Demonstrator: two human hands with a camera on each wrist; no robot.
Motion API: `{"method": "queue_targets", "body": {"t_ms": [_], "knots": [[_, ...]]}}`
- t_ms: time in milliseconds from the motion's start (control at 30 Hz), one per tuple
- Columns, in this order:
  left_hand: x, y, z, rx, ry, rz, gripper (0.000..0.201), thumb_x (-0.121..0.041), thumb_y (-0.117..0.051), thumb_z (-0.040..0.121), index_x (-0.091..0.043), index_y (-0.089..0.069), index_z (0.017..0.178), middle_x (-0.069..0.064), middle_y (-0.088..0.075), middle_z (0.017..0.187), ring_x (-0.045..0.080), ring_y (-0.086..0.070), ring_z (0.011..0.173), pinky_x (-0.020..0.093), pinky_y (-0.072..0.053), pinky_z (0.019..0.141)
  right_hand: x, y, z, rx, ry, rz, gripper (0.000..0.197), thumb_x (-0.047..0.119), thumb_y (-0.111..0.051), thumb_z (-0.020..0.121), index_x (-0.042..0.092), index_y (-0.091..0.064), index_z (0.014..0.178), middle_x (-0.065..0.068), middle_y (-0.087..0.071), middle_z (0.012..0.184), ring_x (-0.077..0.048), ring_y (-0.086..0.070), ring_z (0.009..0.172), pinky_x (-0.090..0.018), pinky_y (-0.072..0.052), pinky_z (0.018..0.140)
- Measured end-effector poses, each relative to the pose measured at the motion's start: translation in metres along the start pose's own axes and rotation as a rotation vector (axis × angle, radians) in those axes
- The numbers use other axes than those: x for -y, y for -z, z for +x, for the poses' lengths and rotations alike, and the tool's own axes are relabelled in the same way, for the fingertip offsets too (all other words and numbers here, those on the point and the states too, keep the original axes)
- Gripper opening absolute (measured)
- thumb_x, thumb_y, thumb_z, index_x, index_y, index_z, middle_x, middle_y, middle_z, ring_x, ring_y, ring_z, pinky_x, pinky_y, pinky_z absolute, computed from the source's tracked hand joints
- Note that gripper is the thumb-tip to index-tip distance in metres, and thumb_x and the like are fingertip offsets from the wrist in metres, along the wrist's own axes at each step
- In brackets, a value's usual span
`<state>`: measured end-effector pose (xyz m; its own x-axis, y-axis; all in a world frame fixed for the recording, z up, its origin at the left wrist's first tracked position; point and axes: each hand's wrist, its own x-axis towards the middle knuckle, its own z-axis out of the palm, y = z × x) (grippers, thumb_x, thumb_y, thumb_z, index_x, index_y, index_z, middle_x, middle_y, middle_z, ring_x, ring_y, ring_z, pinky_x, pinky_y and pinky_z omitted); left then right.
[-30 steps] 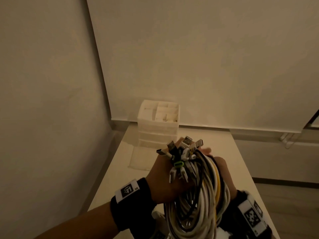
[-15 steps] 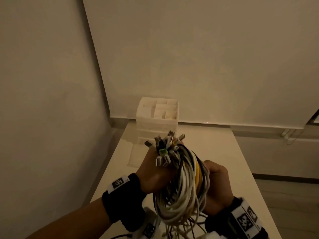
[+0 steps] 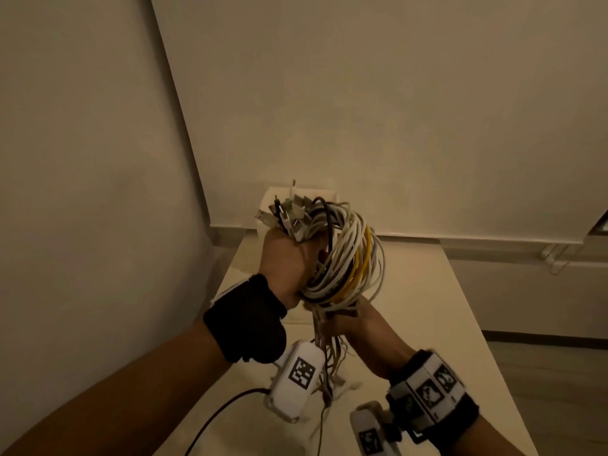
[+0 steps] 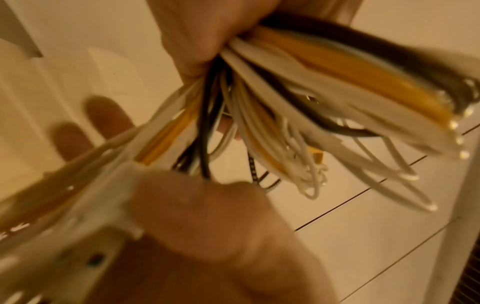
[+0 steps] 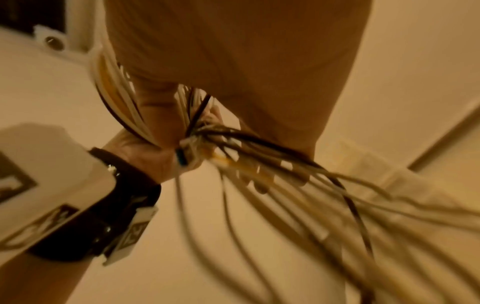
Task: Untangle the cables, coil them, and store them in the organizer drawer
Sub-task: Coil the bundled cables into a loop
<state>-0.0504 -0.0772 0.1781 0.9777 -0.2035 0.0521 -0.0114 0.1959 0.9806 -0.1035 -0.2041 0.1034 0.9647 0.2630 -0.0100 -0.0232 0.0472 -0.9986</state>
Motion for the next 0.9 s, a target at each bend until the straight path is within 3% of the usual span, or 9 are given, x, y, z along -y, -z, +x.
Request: {"method": "queue_targets", "body": {"t_ms": [100,167,233,300,500,633,700,833,900], "knots": [[-0.004,-0.001,0.005,-0.017,-0.113,-0.075,0.049,-0.031,-0.071,0.072,0.004,-0.063,0.106,0.039,-0.059,0.103,0.058,-0.056,0.092,0.067,-0.048,0.082,0.001,-0.012,0.004,0.015,0.015,-0.114,0.035,0.012,-0.069,0.075,0.008,-0.065,0.109,-0.006,-0.073,0.103,-0.022,-0.069,0.095,-0.036,-0.058,0.081],[-0.007,0.0,0.007,-0.038,-0.118,-0.131,0.055,-0.028,-0.074,0.073,0.008,-0.061,0.112,0.044,-0.055,0.108,0.061,-0.055,0.095,0.074,-0.044,0.079,0.003,-0.016,0.002,-0.017,0.031,-0.199,0.019,0.015,-0.072,0.081,0.008,-0.067,0.097,-0.004,-0.073,0.084,-0.021,-0.07,0.076,-0.035,-0.059,0.068],[-0.012,0.0,0.006,-0.036,-0.099,-0.157,0.08,-0.041,-0.084,0.059,0.009,-0.058,0.115,0.046,-0.051,0.111,0.055,-0.056,0.095,0.078,-0.038,0.082,0.003,-0.019,0.004,-0.123,0.027,-0.257,0.009,0.015,-0.069,0.084,0.012,-0.062,0.082,0.001,-0.064,0.063,-0.015,-0.061,0.056,-0.029,-0.053,0.055],[-0.013,0.0,0.008,0.0,-0.067,-0.17,0.1,-0.053,-0.086,0.047,0.008,-0.056,0.12,0.045,-0.05,0.116,0.058,-0.054,0.102,0.078,-0.037,0.087,-0.001,-0.022,0.007,-0.206,0.065,-0.415,0.015,0.016,-0.063,0.085,0.014,-0.053,0.074,0.003,-0.052,0.059,-0.013,-0.051,0.054,-0.036,-0.046,0.057],[-0.012,0.01,0.016,-0.096,-0.149,-0.097,0.069,-0.041,-0.074,0.066,0.005,-0.06,0.115,0.041,-0.056,0.112,0.061,-0.054,0.1,0.074,-0.042,0.085,-0.002,-0.026,0.002,-0.156,0.043,-0.399,0.017,0.028,-0.053,0.094,0.012,-0.054,0.087,-0.003,-0.059,0.057,-0.019,-0.06,0.048,-0.034,-0.053,0.056],[-0.016,0.011,0.019,-0.175,-0.215,-0.076,0.046,-0.027,-0.072,0.074,0.006,-0.062,0.105,0.024,-0.057,0.091,0.035,-0.053,0.084,0.054,-0.046,0.079,-0.012,-0.027,-0.004,-0.103,-0.031,-0.24,0.03,0.029,-0.059,0.093,0.002,-0.057,0.08,-0.012,-0.059,0.06,-0.018,-0.058,0.05,-0.03,-0.053,0.058],[-0.023,0.013,0.024,-0.188,-0.228,-0.103,0.044,-0.026,-0.073,0.072,0.002,-0.062,0.104,0.019,-0.055,0.094,0.032,-0.049,0.087,0.051,-0.041,0.074,-0.024,-0.027,-0.008,-0.065,-0.022,-0.225,0.031,0.028,-0.063,0.091,-0.001,-0.061,0.083,-0.01,-0.061,0.061,-0.018,-0.058,0.052,-0.028,-0.053,0.057],[-0.039,0.014,0.026,-0.161,-0.207,-0.167,0.075,-0.043,-0.081,0.053,0.001,-0.059,0.11,0.022,-0.055,0.105,0.032,-0.05,0.094,0.051,-0.041,0.082,-0.045,-0.018,-0.006,-0.15,-0.016,-0.343,0.022,0.027,-0.066,0.086,0.007,-0.06,0.079,-0.003,-0.061,0.06,-0.019,-0.061,0.055,-0.04,-0.057,0.063],[-0.044,0.015,0.027,-0.174,-0.207,-0.108,0.054,-0.04,-0.074,0.057,-0.007,-0.06,0.097,0.019,-0.058,0.096,0.029,-0.054,0.088,0.048,-0.043,0.084,-0.053,-0.014,-0.006,-0.133,-0.021,-0.364,0.016,0.026,-0.067,0.086,0.018,-0.058,0.075,-0.005,-0.065,0.062,-0.027,-0.067,0.059,-0.04,-0.059,0.064]]}}
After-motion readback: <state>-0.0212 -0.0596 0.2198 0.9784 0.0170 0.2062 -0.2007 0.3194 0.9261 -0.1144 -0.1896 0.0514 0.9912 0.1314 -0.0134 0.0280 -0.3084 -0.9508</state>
